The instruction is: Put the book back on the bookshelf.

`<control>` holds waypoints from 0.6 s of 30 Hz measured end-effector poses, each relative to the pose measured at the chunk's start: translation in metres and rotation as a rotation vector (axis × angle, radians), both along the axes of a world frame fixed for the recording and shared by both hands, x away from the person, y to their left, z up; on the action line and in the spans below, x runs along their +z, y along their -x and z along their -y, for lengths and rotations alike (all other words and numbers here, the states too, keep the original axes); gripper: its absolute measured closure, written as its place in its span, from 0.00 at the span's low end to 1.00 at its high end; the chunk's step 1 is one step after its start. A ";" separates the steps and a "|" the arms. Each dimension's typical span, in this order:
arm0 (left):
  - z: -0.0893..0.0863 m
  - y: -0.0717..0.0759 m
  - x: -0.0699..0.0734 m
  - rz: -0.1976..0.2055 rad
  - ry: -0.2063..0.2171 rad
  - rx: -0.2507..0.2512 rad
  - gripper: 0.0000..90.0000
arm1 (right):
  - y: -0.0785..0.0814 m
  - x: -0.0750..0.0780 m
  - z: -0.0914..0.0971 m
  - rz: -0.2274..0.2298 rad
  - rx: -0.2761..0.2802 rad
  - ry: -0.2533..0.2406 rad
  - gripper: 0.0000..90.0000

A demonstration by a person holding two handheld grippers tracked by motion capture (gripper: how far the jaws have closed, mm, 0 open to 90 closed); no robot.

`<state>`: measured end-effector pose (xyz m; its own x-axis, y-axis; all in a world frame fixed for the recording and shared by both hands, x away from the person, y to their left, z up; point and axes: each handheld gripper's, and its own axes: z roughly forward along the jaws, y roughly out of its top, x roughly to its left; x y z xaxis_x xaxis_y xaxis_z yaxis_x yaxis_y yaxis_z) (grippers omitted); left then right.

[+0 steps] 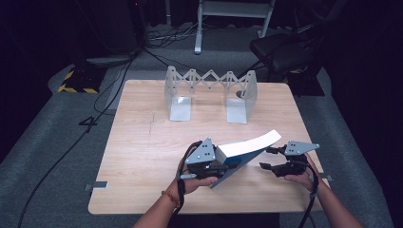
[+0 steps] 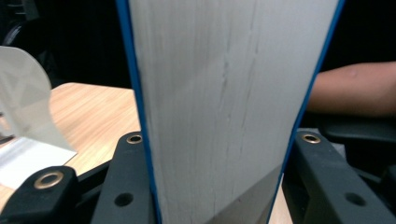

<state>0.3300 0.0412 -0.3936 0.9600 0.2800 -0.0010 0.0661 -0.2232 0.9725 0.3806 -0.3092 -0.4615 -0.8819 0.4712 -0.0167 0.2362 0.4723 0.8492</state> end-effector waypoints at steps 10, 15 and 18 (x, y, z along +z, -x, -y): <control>-0.009 -0.005 0.000 -0.006 -0.011 0.041 0.65 | 0.001 0.015 -0.016 0.045 0.054 0.000 0.35; -0.010 -0.005 0.000 -0.002 -0.025 0.049 0.64 | 0.000 0.025 -0.025 0.058 0.095 -0.012 0.35; -0.010 -0.004 -0.002 -0.013 -0.064 0.049 0.62 | -0.002 0.034 -0.030 0.076 0.108 -0.028 0.35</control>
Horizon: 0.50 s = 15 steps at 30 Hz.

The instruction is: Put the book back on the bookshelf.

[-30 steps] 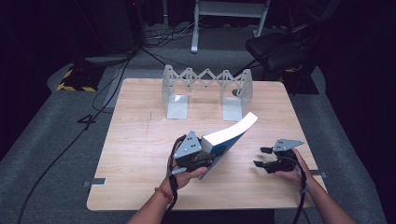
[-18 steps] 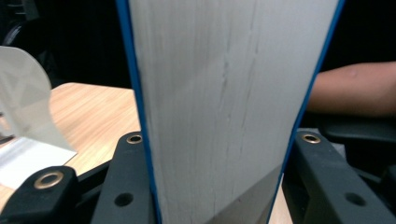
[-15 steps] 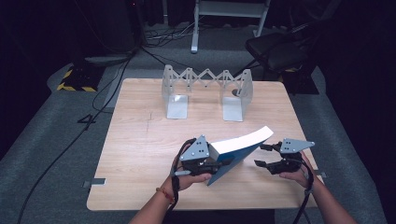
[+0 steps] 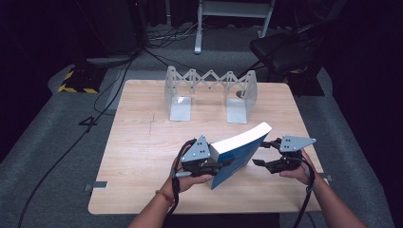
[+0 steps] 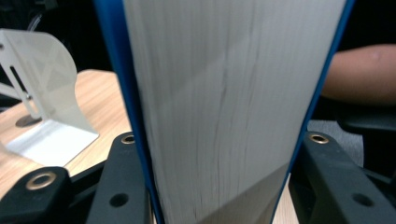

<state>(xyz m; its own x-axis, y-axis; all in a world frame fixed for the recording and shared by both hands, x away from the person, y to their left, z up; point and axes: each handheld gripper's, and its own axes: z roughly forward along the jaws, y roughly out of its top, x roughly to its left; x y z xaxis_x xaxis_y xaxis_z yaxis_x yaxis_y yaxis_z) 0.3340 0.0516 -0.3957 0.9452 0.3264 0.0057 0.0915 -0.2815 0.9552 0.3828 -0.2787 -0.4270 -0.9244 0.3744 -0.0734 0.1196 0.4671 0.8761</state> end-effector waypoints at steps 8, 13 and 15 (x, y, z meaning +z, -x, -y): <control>-0.008 0.007 -0.009 0.002 -0.045 0.030 0.61 | -0.016 0.014 -0.012 -0.011 0.075 -0.057 0.34; -0.011 0.010 -0.019 0.002 -0.069 0.038 0.60 | -0.020 0.014 -0.020 -0.013 0.119 -0.037 0.31; -0.011 0.011 -0.024 0.007 -0.108 0.046 0.58 | -0.022 0.014 -0.020 -0.015 0.134 -0.039 0.31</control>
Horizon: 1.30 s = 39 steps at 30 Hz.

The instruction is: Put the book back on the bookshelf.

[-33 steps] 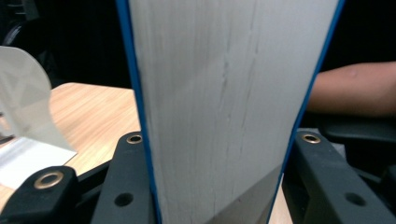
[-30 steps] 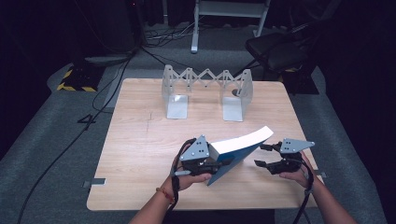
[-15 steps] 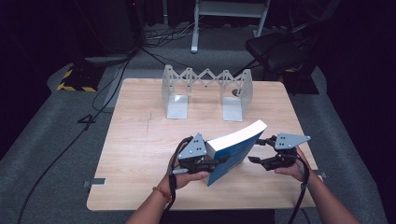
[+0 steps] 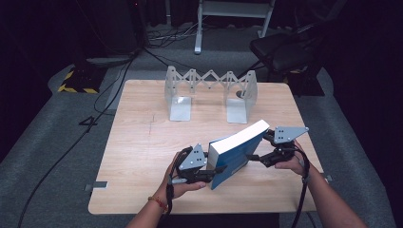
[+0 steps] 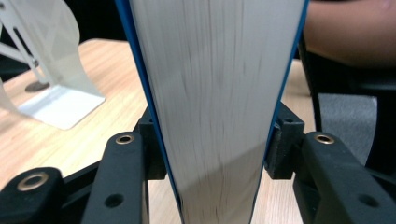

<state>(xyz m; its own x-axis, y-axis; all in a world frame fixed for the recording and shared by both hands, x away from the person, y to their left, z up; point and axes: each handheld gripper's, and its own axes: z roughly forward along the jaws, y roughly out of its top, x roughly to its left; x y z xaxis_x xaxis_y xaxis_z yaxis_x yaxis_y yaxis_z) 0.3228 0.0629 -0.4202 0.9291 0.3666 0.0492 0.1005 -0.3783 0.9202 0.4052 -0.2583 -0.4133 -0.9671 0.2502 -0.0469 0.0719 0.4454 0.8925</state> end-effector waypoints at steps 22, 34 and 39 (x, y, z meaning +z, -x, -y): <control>-0.020 -0.005 -0.033 -0.003 -0.105 0.185 0.51 | 0.029 0.009 0.011 0.105 0.088 0.039 0.61; -0.013 -0.006 -0.029 0.038 -0.109 0.208 0.50 | 0.043 0.025 -0.010 0.119 0.082 -0.007 0.65; -0.009 -0.015 -0.028 0.032 -0.093 0.197 0.47 | 0.044 0.027 -0.010 0.101 0.038 -0.024 0.64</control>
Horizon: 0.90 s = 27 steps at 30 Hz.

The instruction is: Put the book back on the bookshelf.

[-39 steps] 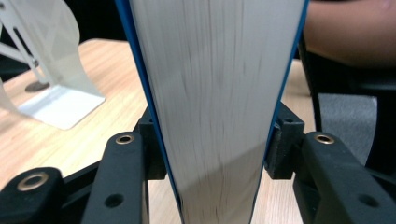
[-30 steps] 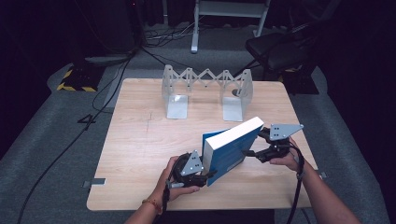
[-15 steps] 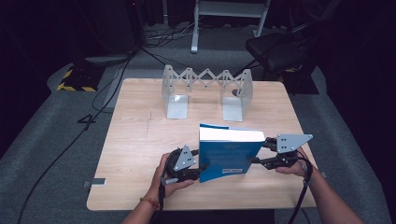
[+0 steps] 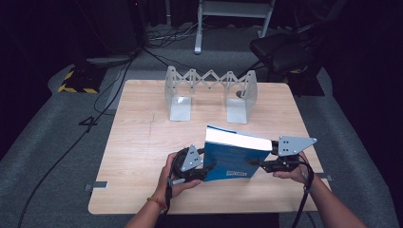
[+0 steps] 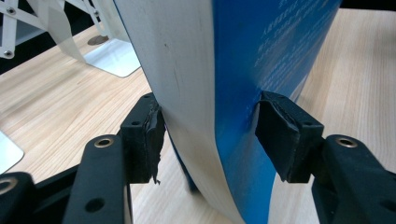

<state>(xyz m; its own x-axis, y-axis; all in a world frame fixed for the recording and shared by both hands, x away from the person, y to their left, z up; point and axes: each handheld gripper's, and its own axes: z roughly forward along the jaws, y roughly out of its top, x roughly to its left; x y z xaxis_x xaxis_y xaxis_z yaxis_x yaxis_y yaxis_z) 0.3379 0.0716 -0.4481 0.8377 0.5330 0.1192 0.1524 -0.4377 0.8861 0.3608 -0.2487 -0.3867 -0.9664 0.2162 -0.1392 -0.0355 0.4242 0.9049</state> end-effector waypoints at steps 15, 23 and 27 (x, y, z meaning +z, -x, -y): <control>0.023 -0.025 0.004 0.026 -0.023 -0.052 0.40 | 0.010 0.017 0.001 0.000 -0.135 0.043 0.66; 0.021 -0.024 0.002 0.001 0.002 -0.057 0.40 | 0.011 0.021 0.004 -0.030 -0.157 0.011 0.65; 0.012 -0.017 0.001 -0.023 -0.009 -0.053 0.36 | 0.013 0.024 0.003 -0.053 -0.152 0.027 0.65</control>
<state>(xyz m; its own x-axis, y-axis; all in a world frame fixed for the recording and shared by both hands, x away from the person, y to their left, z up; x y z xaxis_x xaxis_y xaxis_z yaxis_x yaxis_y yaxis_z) 0.3550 0.0599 -0.4471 0.8671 0.4871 0.1044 0.1489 -0.4535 0.8787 0.3473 -0.2519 -0.3623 -0.9291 0.3571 -0.0966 0.0785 0.4456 0.8918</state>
